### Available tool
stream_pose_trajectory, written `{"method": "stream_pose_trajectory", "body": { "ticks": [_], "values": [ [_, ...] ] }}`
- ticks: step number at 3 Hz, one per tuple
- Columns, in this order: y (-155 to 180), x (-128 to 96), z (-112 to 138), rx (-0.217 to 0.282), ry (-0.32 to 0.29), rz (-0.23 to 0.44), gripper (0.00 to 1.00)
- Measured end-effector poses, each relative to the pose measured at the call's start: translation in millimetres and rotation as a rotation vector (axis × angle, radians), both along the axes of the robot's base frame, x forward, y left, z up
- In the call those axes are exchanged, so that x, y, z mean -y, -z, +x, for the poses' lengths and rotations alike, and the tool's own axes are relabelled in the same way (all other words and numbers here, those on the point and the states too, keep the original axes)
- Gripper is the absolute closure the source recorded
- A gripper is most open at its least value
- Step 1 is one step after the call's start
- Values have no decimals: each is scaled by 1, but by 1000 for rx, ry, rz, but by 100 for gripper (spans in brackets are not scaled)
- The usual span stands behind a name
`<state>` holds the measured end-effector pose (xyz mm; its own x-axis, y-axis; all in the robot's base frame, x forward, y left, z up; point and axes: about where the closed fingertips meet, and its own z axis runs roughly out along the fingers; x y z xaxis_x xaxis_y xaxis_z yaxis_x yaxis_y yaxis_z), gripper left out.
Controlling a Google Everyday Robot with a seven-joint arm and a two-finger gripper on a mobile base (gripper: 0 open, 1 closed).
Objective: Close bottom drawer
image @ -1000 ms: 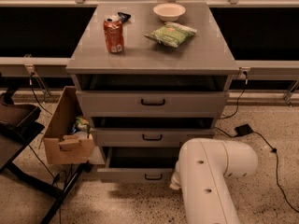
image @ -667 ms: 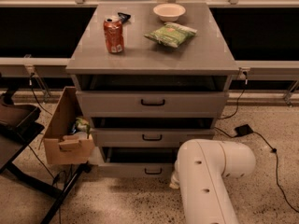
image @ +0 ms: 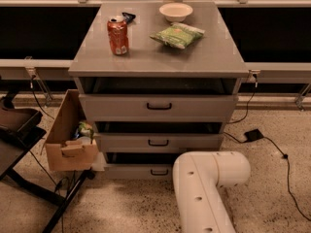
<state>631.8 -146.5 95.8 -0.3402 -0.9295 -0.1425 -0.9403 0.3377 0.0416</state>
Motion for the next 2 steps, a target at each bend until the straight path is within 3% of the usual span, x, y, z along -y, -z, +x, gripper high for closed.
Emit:
{"method": "stream_pose_trajectory", "body": {
  "ticks": [1, 2],
  "values": [
    [4, 13, 25, -97, -25, -68, 100],
    [5, 13, 24, -98, -25, -69, 100]
  ]
}}
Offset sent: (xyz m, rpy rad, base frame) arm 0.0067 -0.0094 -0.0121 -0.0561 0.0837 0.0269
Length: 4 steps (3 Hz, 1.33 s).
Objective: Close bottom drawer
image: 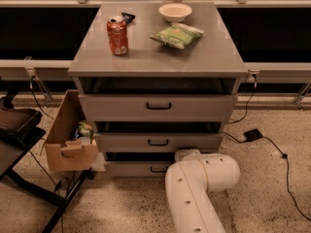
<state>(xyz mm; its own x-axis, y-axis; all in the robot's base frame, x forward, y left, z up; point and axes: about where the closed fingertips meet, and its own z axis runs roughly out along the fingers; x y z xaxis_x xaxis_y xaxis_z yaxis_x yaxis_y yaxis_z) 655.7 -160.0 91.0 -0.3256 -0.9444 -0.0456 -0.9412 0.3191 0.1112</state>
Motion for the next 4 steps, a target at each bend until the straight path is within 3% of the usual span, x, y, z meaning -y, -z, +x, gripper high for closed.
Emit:
{"method": "stream_pose_trajectory", "body": {
  "ticks": [1, 4],
  "values": [
    [0, 0, 0, 0, 0, 0, 85],
    [0, 0, 0, 0, 0, 0, 17]
  ]
}}
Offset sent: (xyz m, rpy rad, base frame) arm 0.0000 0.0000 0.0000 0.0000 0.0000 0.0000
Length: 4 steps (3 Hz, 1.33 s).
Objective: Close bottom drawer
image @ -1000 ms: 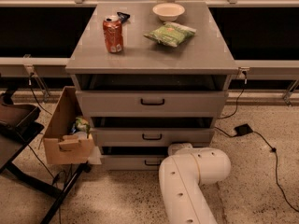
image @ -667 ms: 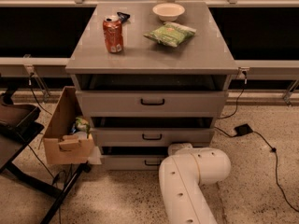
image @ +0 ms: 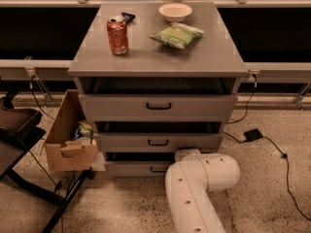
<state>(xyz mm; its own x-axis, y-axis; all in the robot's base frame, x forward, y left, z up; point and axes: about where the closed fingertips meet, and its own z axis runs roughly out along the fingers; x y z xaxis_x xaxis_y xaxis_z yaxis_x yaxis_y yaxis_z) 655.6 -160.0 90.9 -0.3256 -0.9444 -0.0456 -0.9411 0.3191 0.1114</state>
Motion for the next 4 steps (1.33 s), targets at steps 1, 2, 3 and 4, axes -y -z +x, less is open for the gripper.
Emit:
{"method": "stream_pose_trajectory", "body": {
  "ticks": [1, 2, 3, 4],
  "values": [
    [0, 0, 0, 0, 0, 0, 0],
    [0, 0, 0, 0, 0, 0, 0],
    [0, 0, 0, 0, 0, 0, 18],
    [0, 0, 0, 0, 0, 0, 41]
  ]
}}
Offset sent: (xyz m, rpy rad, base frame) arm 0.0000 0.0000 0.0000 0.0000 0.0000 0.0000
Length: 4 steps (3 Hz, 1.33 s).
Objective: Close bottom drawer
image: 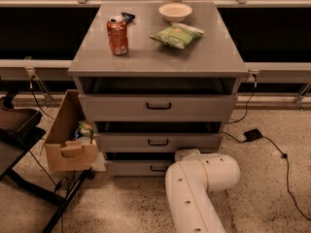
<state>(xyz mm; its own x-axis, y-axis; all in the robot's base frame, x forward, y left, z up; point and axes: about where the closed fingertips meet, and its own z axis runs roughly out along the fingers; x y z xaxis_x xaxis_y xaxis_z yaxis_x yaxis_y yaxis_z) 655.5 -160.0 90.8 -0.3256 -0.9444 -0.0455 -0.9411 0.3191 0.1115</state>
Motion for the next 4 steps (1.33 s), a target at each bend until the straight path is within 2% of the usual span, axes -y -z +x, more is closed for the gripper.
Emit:
{"method": "stream_pose_trajectory", "body": {
  "ticks": [2, 3, 4],
  "values": [
    [-6, 3, -10, -15, -5, -1, 87],
    [-52, 26, 2, 65, 28, -31, 100],
    [-125, 62, 22, 187, 110, -76, 100]
  ]
}}
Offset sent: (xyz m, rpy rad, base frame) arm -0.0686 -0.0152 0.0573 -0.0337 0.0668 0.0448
